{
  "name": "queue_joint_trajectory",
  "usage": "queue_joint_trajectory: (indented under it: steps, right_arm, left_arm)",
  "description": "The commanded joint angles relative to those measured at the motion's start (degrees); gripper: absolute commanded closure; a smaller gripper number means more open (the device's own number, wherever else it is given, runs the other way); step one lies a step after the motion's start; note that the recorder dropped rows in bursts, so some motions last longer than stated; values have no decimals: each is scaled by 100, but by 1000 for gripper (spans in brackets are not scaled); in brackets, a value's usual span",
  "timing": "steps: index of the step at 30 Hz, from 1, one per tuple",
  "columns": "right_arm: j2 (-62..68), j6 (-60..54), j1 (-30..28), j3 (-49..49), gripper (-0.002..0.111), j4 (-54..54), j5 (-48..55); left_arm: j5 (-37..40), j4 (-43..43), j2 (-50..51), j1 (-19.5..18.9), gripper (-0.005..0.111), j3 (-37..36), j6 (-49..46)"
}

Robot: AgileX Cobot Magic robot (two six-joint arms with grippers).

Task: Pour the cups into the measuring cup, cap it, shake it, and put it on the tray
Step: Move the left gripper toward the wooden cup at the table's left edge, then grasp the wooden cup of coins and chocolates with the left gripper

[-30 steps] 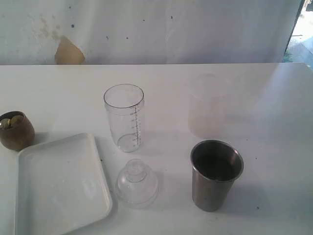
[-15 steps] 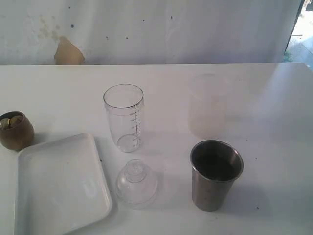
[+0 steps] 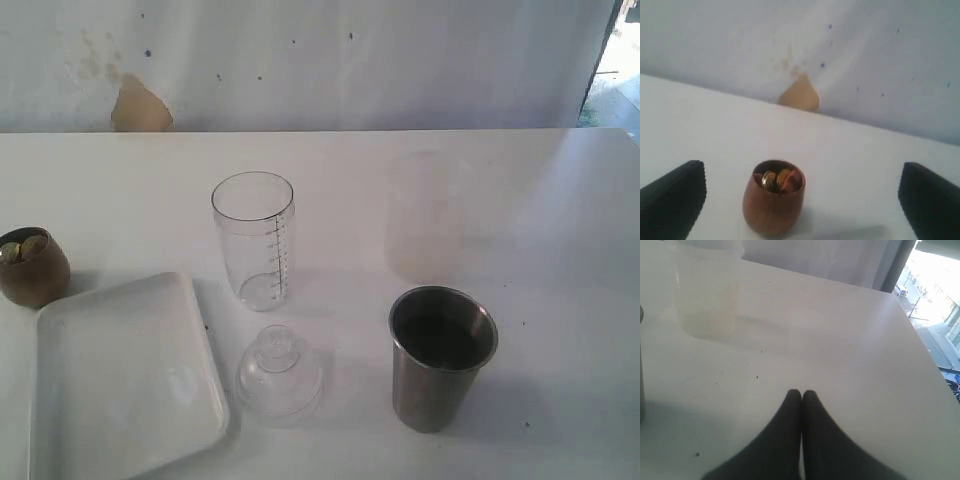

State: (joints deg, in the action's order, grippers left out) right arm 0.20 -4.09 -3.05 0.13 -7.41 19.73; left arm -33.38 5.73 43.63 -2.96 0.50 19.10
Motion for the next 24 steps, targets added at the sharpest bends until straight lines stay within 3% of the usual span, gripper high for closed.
queue_joint_trajectory:
  steps: [1,4,7,16,24]
  right_arm:
    - [-20,-20,-26,-13,108,10,-16]
    - [-20,-20,-26,-13,108,10,-16]
    - [-20,-20,-26,-13,108,10,-16]
    - [-20,-20,-26,-13,108,10,-16]
    - [-20,-20,-26,-13,108,10,-16]
  left_arm:
    - [-812,290,2011,22,5,453,27]
    - [-965,561,3488,22,5,1030,2]
    - [-1015,330,4216,22,5,1294,-210]
    - [-1633,288,5843,22,5,1996,-666]
    - [-1967,206,6455,22,5,2399,-1352]
